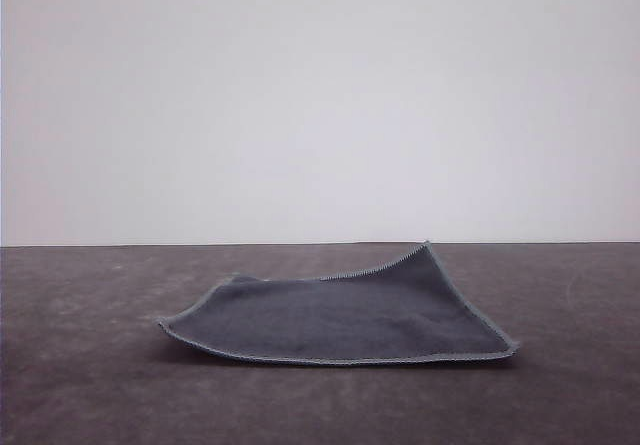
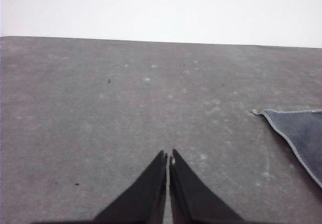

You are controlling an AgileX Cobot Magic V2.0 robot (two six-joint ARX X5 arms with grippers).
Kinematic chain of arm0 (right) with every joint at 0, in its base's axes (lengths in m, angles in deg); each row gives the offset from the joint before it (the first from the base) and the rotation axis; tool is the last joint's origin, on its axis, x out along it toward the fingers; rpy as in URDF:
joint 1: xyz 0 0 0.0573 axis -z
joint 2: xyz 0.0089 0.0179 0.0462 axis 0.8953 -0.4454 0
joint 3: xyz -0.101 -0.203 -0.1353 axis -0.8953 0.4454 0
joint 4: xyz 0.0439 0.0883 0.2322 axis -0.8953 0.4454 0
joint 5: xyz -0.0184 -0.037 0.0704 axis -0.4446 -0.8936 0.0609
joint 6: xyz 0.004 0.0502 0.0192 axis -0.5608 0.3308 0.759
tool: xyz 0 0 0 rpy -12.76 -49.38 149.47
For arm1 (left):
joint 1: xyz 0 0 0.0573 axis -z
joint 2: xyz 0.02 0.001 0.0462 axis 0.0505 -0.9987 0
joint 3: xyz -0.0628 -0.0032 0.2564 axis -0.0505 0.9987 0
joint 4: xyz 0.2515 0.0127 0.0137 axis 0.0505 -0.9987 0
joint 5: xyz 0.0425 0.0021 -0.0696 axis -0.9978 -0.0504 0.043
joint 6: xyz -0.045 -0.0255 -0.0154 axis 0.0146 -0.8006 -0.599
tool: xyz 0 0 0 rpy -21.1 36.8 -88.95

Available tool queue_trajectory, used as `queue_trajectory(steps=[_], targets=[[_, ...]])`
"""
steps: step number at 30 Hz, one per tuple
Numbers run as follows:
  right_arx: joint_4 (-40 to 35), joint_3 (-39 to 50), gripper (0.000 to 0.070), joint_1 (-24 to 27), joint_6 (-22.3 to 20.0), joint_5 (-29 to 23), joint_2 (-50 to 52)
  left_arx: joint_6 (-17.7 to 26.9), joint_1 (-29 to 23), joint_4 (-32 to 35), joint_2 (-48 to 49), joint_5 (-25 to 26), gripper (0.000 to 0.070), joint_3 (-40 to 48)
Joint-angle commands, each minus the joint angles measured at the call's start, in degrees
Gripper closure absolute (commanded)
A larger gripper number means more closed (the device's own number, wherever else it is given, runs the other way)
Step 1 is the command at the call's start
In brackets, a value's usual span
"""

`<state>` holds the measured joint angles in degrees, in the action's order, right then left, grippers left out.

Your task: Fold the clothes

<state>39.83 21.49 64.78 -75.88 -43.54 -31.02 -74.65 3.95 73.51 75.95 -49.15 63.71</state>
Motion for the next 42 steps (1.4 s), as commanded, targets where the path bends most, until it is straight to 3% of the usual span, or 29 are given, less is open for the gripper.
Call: queue_trajectory(steps=[1,4,8,12,15,18,24,33,36,42], targets=[[-1.19,0.22,0.0685,0.04,1.01,0.0,-0.02,-2.34,0.07,0.66,0.09,0.13,0.07,1.14],[-2.0,0.17,0.0685,0.02,2.16,0.46,-0.02,-10.02,0.07,0.66,0.09,0.15,0.07,1.11],[-2.9,0.15,0.0688,0.02,10.61,3.28,-0.02,-21.99,0.07,0.96,0.09,0.0,0.07,1.07],[-8.08,0.05,0.069,0.02,19.92,3.28,-0.02,-27.62,0.07,5.35,0.09,-0.13,0.07,0.38],[-9.91,-1.76,0.0691,0.02,22.07,3.31,-0.02,-26.91,0.07,8.21,0.09,-0.29,0.07,-1.72],[-7.11,-5.48,0.0694,0.02,22.03,5.37,-0.02,-22.98,0.07,6.88,-0.07,-2.24,0.0698,-5.01],[7.5,-17.16,0.0695,0.02,21.79,7.78,-1.53,-21.59,0.07,-4.62,-3.16,-4.2,0.0697,-15.52],[28.14,-31.82,0.0695,0.02,14.34,9.22,-11.81,-13.86,0.07,-26.98,-18.66,-3.52,0.0697,-32.93],[29.98,-33.78,0.0695,0.02,10.68,12.04,-16.67,-12.4,0.07,-31.57,-24.65,-0.75,0.0697,-37.12],[29.63,-34.03,0.0695,-0.72,8.11,18.53,-25.74,-9.87,0.07,-36.33,-34.6,3.36,0.0697,-42.3]])
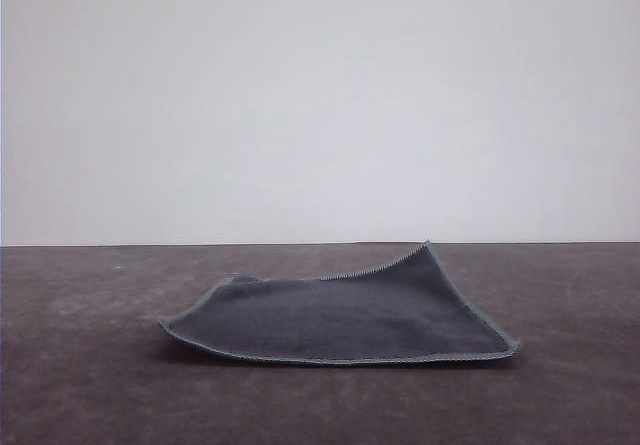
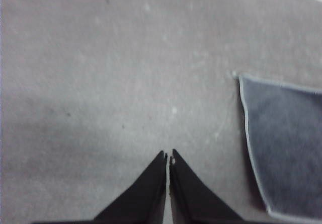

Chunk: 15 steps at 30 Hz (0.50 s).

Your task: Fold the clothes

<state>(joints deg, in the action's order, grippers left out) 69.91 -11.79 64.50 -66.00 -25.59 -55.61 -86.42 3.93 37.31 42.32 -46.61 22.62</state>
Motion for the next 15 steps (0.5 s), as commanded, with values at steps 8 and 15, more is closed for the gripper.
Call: queue_trajectory(steps=[8,15], targets=[[-1.92,-0.74,0.0695,-11.48,-2.03,0.03,-7.84,5.48,5.36,0.59,-8.77,4.02,0.0698,-2.21],[-7.96,-0.74,0.0694,-19.2,-2.0,0.08,-12.84,10.15,16.42,5.08,-12.08,3.98,0.0698,-2.21]])
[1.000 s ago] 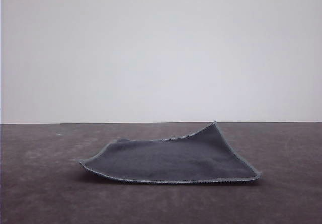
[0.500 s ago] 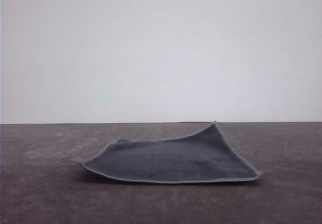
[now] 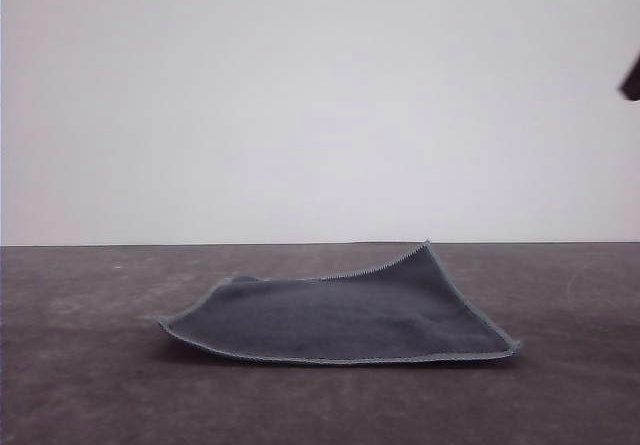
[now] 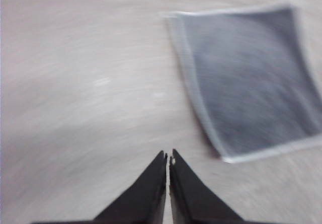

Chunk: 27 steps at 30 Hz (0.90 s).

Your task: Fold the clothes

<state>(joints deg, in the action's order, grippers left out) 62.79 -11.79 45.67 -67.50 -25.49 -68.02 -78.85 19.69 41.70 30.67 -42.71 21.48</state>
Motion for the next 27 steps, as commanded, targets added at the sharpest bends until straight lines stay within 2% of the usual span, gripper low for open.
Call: queue_trajectory(steps=[1,5,6,8,10,11,15,20,27], targets=[[-1.52,-0.74,0.0694,-0.85,-0.51,0.01,-1.19,3.1,1.6,1.1,-0.71,0.07,0.0698,-1.07],[-3.26,-0.74,0.0685,-1.5,-0.56,0.04,-3.57,3.43,2.71,2.5,-1.19,0.05,0.0697,-1.07],[-3.65,-0.74,0.0635,-1.5,-0.56,0.01,-3.93,3.41,2.71,2.72,-1.19,0.07,0.0667,-1.07],[-4.35,-0.74,0.0514,-1.5,-0.56,-0.02,-4.34,3.28,2.71,2.85,-1.15,0.07,0.0566,-1.07],[-4.75,-0.74,0.0379,-1.5,-0.47,-0.02,-4.31,2.34,2.73,2.58,-0.97,0.08,0.0421,-1.07],[-4.89,-0.74,0.0345,-1.5,-0.36,-0.02,-4.29,1.73,2.73,2.46,-0.84,0.09,0.0369,-1.07],[-4.91,-0.74,0.033,-1.5,-0.1,-0.02,-4.29,1.2,2.73,2.43,-0.62,0.09,0.0227,-1.07],[-4.94,-0.74,0.0297,-1.5,0.66,-0.07,-4.29,1.18,2.73,2.43,-0.6,0.12,0.0212,-1.07],[-4.98,-0.76,0.0297,-1.38,7.51,0.08,-4.82,-3.09,2.71,2.66,-1.56,0.11,0.0213,-1.07]])
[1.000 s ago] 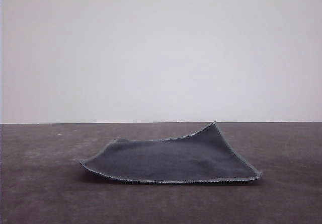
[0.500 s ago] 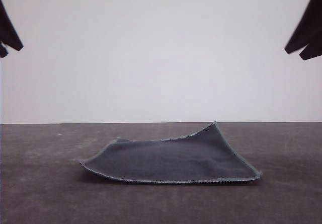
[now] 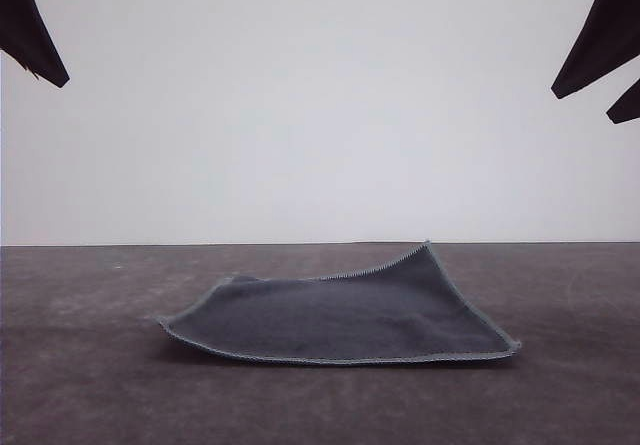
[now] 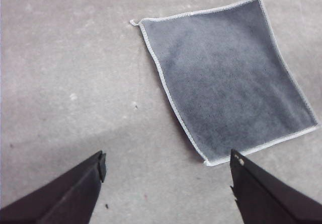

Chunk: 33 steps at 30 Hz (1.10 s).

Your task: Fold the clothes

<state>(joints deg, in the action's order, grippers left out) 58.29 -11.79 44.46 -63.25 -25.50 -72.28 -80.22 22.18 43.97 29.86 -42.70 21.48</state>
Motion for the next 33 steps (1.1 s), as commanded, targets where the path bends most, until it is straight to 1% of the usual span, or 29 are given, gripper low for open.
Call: queue_trajectory(steps=[1,2,4,7,11,17,20,25,30,33], targets=[[-0.38,-0.76,0.0297,-0.06,4.7,0.21,-1.0,-2.5,0.22,0.48,-1.3,0.18,0.0213,-1.07],[-0.24,-0.76,0.0297,0.1,6.21,0.38,-1.58,-3.29,0.22,0.56,-1.97,0.37,0.0213,-1.07],[-0.16,-0.76,0.0297,0.88,8.92,1.75,-3.53,-5.0,0.22,0.62,-3.76,2.53,0.0212,-1.19],[-0.54,-0.79,0.0297,2.3,10.86,5.08,-7.28,-7.52,0.22,2.06,-7.2,6.77,0.0212,-1.22],[-2.95,-0.81,0.0297,3.69,10.93,9.52,-12.66,-8.6,0.15,7.82,-12.62,8.28,0.0212,-1.22],[-10.24,-0.87,0.0297,5.82,11.93,15.15,-21.21,-12.27,-1.99,17.36,-22.97,16.32,0.0212,-1.22],[-15.09,-0.89,0.0298,6.73,12.44,17.08,-25.38,-13.58,-2.98,22.04,-28.14,18.49,0.0212,-1.22],[-20.89,-2.12,0.0297,8.15,13.56,19.94,-32.45,-16.05,-4.31,30.08,-36.59,21.83,0.0213,-1.3],[-23.65,-5.14,0.0298,8.52,13.43,21.41,-39.39,-18.25,-4.31,37.06,-43.32,22.99,0.0213,-1.48],[-25.81,-7.33,0.0298,8.52,13.41,21.99,-43.44,-18.84,-4.26,39.51,-47.05,22.99,0.0213,-2.57]])
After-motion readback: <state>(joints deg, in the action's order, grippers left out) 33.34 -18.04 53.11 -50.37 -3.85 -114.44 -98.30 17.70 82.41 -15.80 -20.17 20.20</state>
